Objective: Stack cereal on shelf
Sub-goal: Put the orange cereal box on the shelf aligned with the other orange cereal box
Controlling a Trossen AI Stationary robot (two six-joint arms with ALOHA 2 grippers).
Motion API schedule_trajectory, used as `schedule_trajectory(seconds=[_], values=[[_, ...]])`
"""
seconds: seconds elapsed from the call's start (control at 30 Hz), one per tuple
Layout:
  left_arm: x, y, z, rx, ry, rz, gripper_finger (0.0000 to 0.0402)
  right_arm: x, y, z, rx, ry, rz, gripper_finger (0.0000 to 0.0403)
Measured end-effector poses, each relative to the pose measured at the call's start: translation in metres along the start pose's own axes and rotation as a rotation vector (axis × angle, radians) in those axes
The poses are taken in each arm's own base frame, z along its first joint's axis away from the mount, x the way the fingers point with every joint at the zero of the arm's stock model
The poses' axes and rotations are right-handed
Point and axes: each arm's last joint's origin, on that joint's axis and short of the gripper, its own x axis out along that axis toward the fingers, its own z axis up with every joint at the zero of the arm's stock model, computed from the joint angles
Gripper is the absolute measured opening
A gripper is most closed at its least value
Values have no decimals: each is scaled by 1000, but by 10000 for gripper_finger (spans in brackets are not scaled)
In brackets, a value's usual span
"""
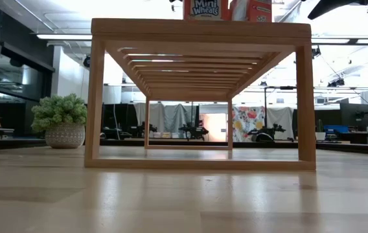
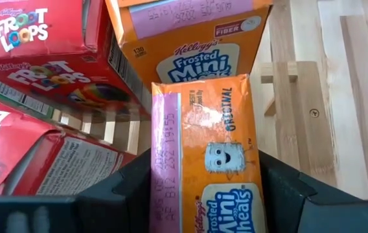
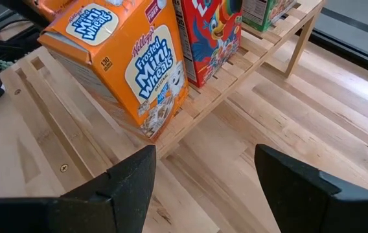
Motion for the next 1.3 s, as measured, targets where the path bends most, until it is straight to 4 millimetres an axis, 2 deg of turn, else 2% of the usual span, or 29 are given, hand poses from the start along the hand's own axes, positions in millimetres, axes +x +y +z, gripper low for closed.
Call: schedule_trajectory(seconds=[0.2,0.47,0.6,0.87,1.0,1.2,1.3], values=[[-1,0,0,18,0,0,208,0,0,0,0,0,0,255],[-10,-3,1,61,-30,-9,286,0,0,0,0,1,0,255],[-26,-4,3,61,-88,-25,310,0,0,0,0,1,0,255],[-85,-7,-5,68,-190,-65,310,0,1,0,5,0,5,255],[-102,-16,-27,105,-211,-83,311,0,1,0,6,1,7,255],[-83,-26,-89,36,-373,-49,312,0,1,0,-3,4,7,255],[-65,-26,-124,-25,-462,-31,312,0,1,0,-4,3,8,255]])
